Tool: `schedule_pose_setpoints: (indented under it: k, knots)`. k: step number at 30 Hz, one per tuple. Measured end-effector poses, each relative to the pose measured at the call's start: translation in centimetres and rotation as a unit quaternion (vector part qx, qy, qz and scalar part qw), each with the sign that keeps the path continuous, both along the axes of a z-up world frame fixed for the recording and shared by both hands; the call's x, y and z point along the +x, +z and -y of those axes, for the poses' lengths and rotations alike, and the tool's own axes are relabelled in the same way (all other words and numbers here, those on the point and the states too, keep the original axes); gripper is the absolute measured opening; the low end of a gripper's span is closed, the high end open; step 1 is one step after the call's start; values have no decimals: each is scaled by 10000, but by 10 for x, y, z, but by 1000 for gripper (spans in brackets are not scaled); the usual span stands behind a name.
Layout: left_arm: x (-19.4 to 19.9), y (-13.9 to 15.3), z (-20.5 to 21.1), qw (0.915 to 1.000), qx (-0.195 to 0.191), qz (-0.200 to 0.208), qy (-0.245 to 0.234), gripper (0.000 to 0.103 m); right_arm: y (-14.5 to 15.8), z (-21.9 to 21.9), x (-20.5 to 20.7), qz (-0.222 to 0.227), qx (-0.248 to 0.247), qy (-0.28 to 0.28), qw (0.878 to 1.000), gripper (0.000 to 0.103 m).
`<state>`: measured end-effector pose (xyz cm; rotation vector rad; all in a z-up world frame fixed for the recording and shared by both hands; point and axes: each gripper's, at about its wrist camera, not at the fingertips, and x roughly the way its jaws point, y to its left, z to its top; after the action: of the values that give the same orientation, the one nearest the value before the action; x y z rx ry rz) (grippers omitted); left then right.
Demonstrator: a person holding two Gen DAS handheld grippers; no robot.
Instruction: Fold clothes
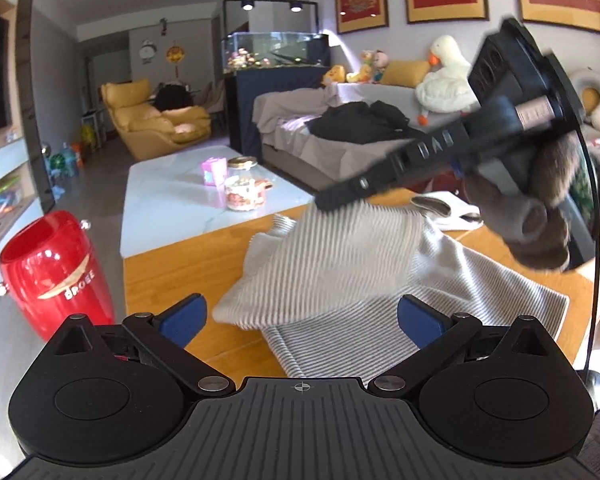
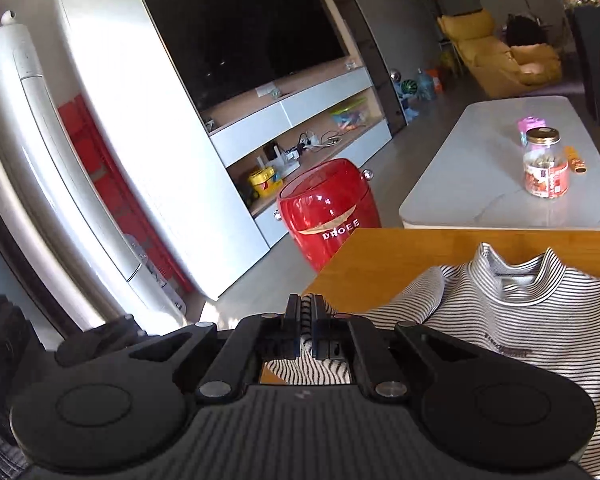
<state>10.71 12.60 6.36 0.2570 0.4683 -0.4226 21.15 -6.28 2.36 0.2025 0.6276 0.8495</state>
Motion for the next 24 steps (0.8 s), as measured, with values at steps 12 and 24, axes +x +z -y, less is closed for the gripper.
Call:
schedule_pose_setpoints:
  k: [12,24]
  knots:
    - [57,-64,79,9642,2075,1645,126,93,-10,35,2,-144,-60,-335,9993,4]
    - [143,-9,-61,9632,-161,390,2655,17,-32,91,35,392,-1107,-1625,9797,14]
